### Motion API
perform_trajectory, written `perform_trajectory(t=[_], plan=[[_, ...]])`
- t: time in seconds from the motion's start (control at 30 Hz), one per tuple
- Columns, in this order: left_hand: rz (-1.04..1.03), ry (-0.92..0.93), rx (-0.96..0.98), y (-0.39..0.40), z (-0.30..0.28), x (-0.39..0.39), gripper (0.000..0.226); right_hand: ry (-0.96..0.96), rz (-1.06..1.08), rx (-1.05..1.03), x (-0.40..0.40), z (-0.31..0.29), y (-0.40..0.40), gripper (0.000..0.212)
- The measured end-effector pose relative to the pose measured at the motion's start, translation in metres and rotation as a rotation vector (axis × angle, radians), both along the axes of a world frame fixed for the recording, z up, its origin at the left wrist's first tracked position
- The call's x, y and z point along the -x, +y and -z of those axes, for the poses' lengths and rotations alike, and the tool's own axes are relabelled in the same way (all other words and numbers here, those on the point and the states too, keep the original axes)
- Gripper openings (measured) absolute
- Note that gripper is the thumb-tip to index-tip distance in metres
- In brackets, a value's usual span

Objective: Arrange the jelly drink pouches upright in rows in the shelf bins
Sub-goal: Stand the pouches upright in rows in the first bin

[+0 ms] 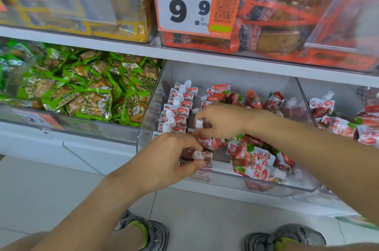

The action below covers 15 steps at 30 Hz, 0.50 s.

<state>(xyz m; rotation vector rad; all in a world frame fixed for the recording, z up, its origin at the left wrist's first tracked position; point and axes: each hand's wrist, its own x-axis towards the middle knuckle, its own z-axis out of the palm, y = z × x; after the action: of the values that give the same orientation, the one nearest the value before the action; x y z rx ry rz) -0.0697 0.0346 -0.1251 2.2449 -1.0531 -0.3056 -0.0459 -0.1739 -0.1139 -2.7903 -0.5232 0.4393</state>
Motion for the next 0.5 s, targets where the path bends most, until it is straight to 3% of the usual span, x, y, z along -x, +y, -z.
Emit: perform_trajectory(t=[0.17,0.37,0.5], plan=[[-0.033,0.030,0.040,0.005,-0.001,-0.002,0.021,0.041,-0.048,-0.053,0.010,0.009,-0.001,0.027],[-0.093,-0.104,0.095,0.006,-0.003,-0.009,0.026,0.164,0.056,-0.248,0.018,0.007,0.005,0.019],[-0.158,-0.143,0.137,0.003,-0.004,-0.015,0.033,0.352,0.162,-0.294,0.022,0.002,0.000,0.035]])
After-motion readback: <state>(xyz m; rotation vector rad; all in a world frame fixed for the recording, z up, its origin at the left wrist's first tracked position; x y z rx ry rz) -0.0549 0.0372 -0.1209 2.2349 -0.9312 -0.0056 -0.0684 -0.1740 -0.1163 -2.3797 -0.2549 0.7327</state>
